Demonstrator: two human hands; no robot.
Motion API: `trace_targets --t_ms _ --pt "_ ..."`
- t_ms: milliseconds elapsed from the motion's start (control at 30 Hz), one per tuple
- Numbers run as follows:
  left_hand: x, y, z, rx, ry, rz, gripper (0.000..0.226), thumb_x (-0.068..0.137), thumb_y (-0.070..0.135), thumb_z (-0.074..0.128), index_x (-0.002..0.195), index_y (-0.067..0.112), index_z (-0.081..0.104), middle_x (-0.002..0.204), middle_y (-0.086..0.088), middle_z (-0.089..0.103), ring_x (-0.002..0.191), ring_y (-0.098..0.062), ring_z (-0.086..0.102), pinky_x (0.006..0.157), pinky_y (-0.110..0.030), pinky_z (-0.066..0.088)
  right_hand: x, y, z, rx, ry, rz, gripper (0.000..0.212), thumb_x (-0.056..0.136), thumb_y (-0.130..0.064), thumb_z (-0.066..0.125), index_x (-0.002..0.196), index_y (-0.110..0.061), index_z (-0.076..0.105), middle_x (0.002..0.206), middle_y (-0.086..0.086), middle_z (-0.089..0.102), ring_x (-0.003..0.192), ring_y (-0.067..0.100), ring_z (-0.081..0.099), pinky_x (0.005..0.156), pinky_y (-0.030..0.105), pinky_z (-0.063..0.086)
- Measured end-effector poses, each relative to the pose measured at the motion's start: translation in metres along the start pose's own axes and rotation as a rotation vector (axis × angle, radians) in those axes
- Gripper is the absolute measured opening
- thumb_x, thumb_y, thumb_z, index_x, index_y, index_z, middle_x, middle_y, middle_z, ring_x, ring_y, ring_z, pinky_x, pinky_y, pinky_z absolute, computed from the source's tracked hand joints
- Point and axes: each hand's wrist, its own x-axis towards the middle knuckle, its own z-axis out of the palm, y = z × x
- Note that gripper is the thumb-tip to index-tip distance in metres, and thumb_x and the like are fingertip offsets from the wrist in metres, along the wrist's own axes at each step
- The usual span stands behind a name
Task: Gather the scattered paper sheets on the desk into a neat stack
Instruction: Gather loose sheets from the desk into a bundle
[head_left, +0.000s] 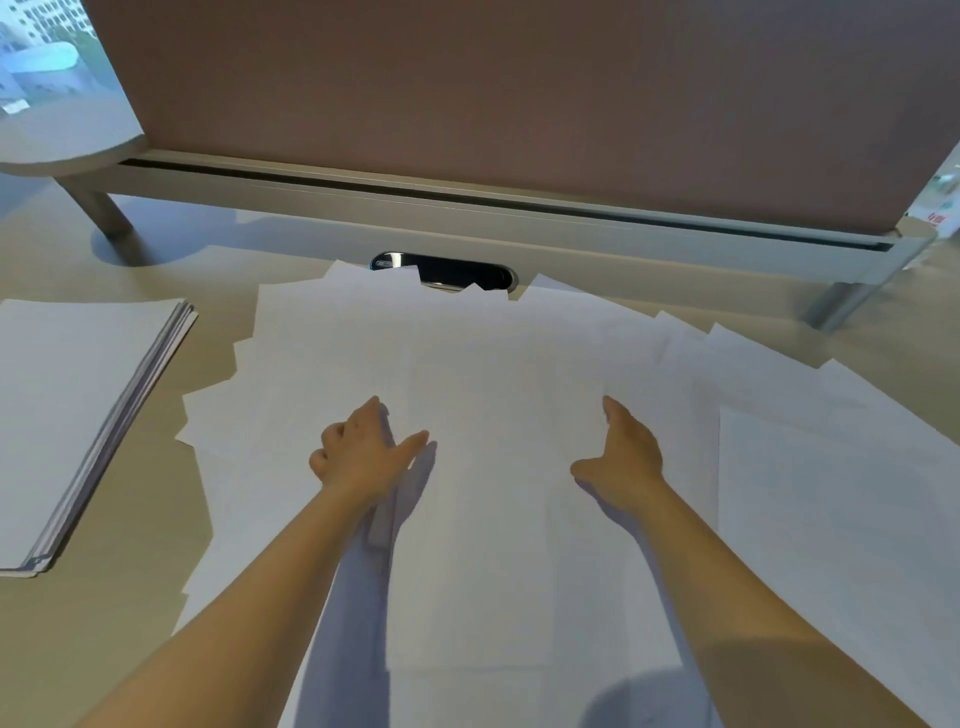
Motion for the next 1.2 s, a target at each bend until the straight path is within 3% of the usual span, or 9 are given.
trace_targets --t_ms 200,333,633,700,800,933,1033,1100,1200 --pt "0.002 -0.011 -0.006 0.030 0.119 -0.187 0.064 0.088 0.051 0.048 0.137 0.012 0.034 0.142 -0.013 0.036 0.131 -0.034 0.030 0.104 -0.045 0.028 -0.006 -0.012 -0.001 -0.081 0.161 0.194 0.075 0.083 -0.032 0.059 0.144 -0.012 0.020 0.146 0.011 0.030 0.135 0.031 0.029 0.108 0.043 0.030" --pt "0.006 -0.041 -0.012 0.057 0.184 -0.346 0.065 0.085 0.053 0.049 0.131 0.009 0.036 0.137 -0.016 0.035 0.127 -0.037 0.031 0.101 -0.048 0.028 -0.010 -0.015 -0.005 -0.084 0.141 0.250 0.067 0.085 -0.030 0.055 0.140 -0.009 0.024 0.141 0.012 0.033 0.129 0.033 0.032 0.101 0.042 0.035" --pt "-0.009 -0.036 -0.009 0.048 0.113 -0.266 0.063 0.087 0.048 0.051 0.129 0.002 0.039 0.131 -0.018 0.038 0.121 -0.036 0.039 0.096 -0.043 0.036 -0.024 -0.030 0.024 0.186 0.033 0.108 0.065 0.085 -0.020 0.056 0.141 -0.007 0.026 0.142 0.010 0.029 0.128 0.029 0.037 0.101 0.037 0.041" --pt "-0.010 -0.039 -0.013 -0.038 0.095 -0.287 0.059 0.088 0.043 0.053 0.128 0.002 0.039 0.132 -0.018 0.037 0.122 -0.036 0.038 0.096 -0.043 0.036 -0.026 -0.030 0.022 0.245 0.079 0.141 0.063 0.084 -0.018 0.055 0.140 -0.007 0.029 0.141 0.011 0.033 0.125 0.030 0.042 0.102 0.039 0.041" --pt "-0.013 -0.047 -0.023 -0.171 0.080 -0.341 0.056 0.088 0.032 0.056 0.128 -0.001 0.037 0.133 -0.020 0.034 0.123 -0.038 0.035 0.094 -0.043 0.037 -0.032 -0.033 0.020 0.058 0.113 0.194 0.052 0.088 -0.019 0.051 0.135 -0.002 0.035 0.136 0.016 0.036 0.124 0.034 0.040 0.105 0.039 0.035" --pt "-0.020 -0.054 -0.028 -0.390 0.085 -0.289 0.055 0.088 0.007 0.054 0.137 -0.001 0.030 0.142 -0.020 0.025 0.125 -0.039 0.039 0.088 -0.038 0.040 -0.041 -0.044 0.035 0.075 0.037 0.134 0.046 0.087 -0.013 0.051 0.130 -0.001 0.040 0.134 0.014 0.035 0.118 0.032 0.045 0.083 0.031 0.041" --pt "-0.020 -0.071 -0.033 -0.610 0.152 -0.295 0.054 0.088 -0.007 0.047 0.139 0.001 0.031 0.146 -0.017 0.028 0.130 -0.030 0.042 0.098 -0.034 0.039 -0.042 -0.045 0.046 0.260 0.021 0.154 0.056 0.083 -0.006 0.055 0.135 -0.004 0.034 0.122 0.012 0.046 0.103 0.027 0.053 0.076 0.029 0.042" --pt "-0.018 -0.087 -0.035 -0.615 0.158 -0.327 0.043 0.086 -0.006 0.050 0.128 0.000 0.045 0.134 -0.017 0.045 0.120 -0.032 0.050 0.094 -0.035 0.041 -0.044 -0.044 0.050 0.409 0.022 0.183 0.050 0.079 -0.003 0.057 0.126 -0.007 0.040 0.101 0.007 0.052 0.082 0.023 0.055 0.071 0.030 0.044" --pt "-0.021 -0.105 -0.035 -0.518 0.050 -0.332 0.011 0.080 -0.005 0.054 0.086 0.002 0.061 0.094 -0.019 0.060 0.084 -0.029 0.054 0.073 -0.030 0.041 -0.048 -0.044 0.054 0.406 0.024 0.175 0.014 0.081 0.000 0.055 0.073 -0.008 0.046 0.068 0.003 0.045 0.057 0.017 0.044 0.055 0.025 0.036"
